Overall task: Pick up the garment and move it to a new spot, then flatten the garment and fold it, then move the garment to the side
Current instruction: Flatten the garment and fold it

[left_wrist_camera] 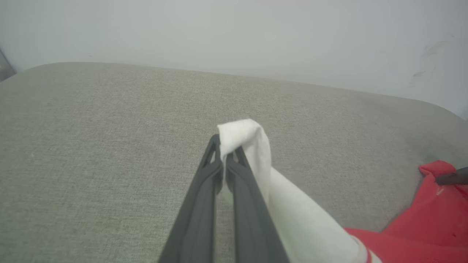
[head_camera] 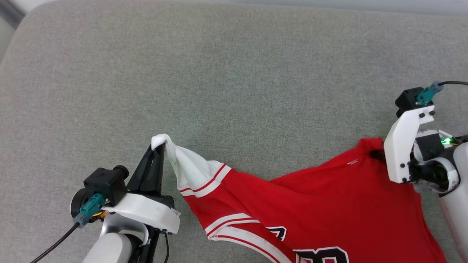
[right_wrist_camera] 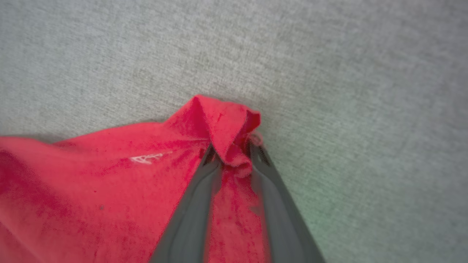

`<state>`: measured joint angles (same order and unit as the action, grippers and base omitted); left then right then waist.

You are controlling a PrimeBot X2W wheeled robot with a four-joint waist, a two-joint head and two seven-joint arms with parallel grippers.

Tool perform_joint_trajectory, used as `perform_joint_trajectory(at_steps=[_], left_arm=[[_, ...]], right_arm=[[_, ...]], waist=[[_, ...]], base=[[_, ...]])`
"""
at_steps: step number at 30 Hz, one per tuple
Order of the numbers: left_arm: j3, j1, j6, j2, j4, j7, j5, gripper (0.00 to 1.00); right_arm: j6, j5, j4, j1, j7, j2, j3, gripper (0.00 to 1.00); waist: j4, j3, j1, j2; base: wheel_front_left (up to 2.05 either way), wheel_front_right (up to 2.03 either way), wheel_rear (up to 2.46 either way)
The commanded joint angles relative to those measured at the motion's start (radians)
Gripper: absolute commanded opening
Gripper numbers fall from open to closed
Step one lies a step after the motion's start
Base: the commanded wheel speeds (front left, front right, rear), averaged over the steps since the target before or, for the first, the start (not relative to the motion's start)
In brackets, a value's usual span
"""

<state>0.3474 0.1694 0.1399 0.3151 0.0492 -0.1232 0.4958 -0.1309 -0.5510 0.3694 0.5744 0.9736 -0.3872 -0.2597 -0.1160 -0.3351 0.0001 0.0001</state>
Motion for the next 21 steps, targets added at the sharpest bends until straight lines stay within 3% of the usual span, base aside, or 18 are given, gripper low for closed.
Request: perform_joint_trajectory(at_steps=[1, 11, 21], left_arm=[[-0.002, 0.008, 0.0, 0.001, -0.005, -0.003, 0.003, 0.0], [-0.022, 0.059, -0.016, 0.046, -0.042, 0.018, 0.007, 0.0], [-0.038, 0.31, -0.088, 0.076, -0.203, 0.078, 0.032, 0.0]], right_arm=[[0.0, -0.003, 0.04, -0.047, 0.0, 0.014, -0.027, 0.0], [0.0, 0.007, 0.015, -0.048, -0.165, 0.041, 0.033, 0.0], [0.0, 0.045, 0.037, 0.0, -0.283, 0.094, 0.103, 0.0]], waist=[[0.006, 0.018, -0.0001, -0.0001], [0.065, 0.174, -0.0001, -0.0001], [0.138, 0.301, -0.0001, -0.0001]], base=[[0.0, 0.0, 0.0], [0.0, 0.0, 0.0], [0.0, 0.0, 0.0]])
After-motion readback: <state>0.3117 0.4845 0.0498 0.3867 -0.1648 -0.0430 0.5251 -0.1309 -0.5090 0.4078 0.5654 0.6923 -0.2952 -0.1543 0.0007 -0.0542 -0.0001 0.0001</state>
